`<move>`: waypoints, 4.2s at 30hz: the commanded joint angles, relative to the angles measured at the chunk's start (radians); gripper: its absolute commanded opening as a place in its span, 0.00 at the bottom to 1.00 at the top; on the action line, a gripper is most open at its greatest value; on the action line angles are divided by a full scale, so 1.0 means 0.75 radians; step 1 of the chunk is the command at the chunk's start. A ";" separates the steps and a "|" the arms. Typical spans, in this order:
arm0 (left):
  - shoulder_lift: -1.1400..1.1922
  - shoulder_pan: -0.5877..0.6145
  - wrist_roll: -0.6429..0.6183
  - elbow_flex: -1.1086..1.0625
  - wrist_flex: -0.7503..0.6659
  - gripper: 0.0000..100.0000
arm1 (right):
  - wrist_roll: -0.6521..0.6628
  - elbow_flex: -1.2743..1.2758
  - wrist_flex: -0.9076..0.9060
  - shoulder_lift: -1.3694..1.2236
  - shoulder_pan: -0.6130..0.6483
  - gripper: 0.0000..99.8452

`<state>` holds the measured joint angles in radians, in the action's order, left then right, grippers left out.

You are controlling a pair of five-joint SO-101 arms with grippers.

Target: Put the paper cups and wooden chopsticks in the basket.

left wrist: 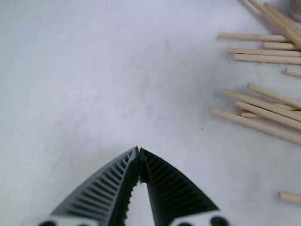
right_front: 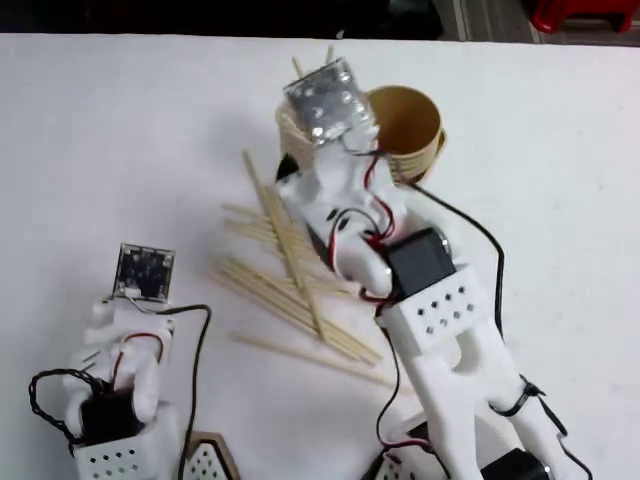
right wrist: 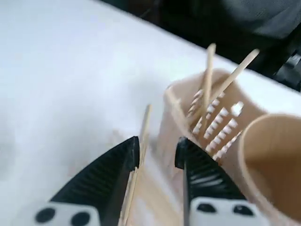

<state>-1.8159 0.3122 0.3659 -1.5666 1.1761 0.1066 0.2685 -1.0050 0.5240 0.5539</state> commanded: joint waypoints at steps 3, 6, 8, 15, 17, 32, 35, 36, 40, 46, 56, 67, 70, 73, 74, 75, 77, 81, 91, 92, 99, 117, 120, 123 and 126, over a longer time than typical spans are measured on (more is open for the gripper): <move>-0.011 0.011 0.016 0.004 -0.020 0.02 | 0.084 -0.065 -0.224 -0.015 0.079 0.14; -0.011 0.011 0.016 0.004 -0.020 0.02 | 0.123 -0.065 -0.257 -0.142 0.107 0.14; -0.011 0.011 0.016 0.004 -0.020 0.02 | 0.123 -0.074 -0.253 -0.253 0.109 0.14; -0.011 0.011 0.016 0.004 -0.020 0.02 | 0.217 -0.166 -0.230 -0.621 0.142 0.14; -0.011 0.011 0.016 0.004 -0.020 0.02 | 0.217 -0.241 -0.230 -0.731 0.138 0.14; -0.011 0.011 0.016 0.004 -0.020 0.02 | 0.223 -0.712 -0.236 -1.392 0.056 0.14; -0.011 0.011 0.016 0.004 -0.020 0.02 | 0.223 -0.755 -0.236 -1.454 0.026 0.14; -0.011 0.011 0.016 0.004 -0.020 0.02 | 0.223 -0.761 -0.236 -1.466 0.021 0.14; -0.011 0.011 0.016 0.004 -0.020 0.02 | 0.225 -0.765 -0.238 -1.505 0.019 0.13; -0.011 0.011 0.018 0.004 -0.018 0.02 | 0.227 -0.767 -0.238 -1.537 0.028 0.04; -0.011 0.011 0.018 0.004 -0.018 0.02 | 0.227 -0.818 -0.367 -1.501 0.040 0.02; -0.011 0.011 0.018 0.004 -0.018 0.02 | 0.227 -0.970 -0.586 -1.396 0.050 0.02; -0.011 0.011 0.018 0.004 -0.018 0.02 | 0.227 -0.959 -0.586 -1.402 0.056 0.04; -0.011 0.011 0.018 0.004 -0.018 0.02 | 0.227 -0.945 -0.609 -1.402 0.089 0.12; -0.011 0.011 0.018 0.004 -0.018 0.02 | 0.227 -0.937 -0.609 -1.402 0.107 0.14; -0.011 0.011 0.018 0.004 -0.018 0.02 | 0.227 -0.929 -0.607 -1.402 0.124 0.15; -0.011 0.011 0.018 0.004 -0.018 0.02 | 0.227 -0.912 -0.584 -1.406 0.146 0.14; -0.011 0.011 0.018 0.004 -0.018 0.02 | 0.227 -0.904 -0.535 -1.464 0.144 0.15; -0.011 0.011 0.018 0.004 -0.018 0.02 | 0.305 -0.906 -0.500 -1.591 0.103 0.14; -0.011 0.011 0.018 0.004 -0.018 0.02 | 0.307 -0.906 -0.500 -1.597 0.101 0.14; -0.011 0.011 0.018 0.004 -0.018 0.02 | 0.311 -0.906 -0.476 -1.652 0.101 0.03; -0.011 0.011 0.018 0.004 -0.018 0.02 | 0.311 -0.898 -0.656 -1.333 0.111 0.02; -0.011 0.011 0.018 0.004 -0.018 0.02 | 0.311 -0.898 -0.680 -1.280 0.111 0.02; -0.011 0.011 0.018 0.004 -0.018 0.02 | 0.309 -0.904 -0.731 -1.190 0.118 0.02; -0.011 0.011 0.018 0.004 -0.018 0.02 | 0.307 -0.904 -0.774 -1.038 0.138 0.02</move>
<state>-1.8159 0.3122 0.3721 -1.5666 1.1761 0.3353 -0.3989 -1.5451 -0.4335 0.6368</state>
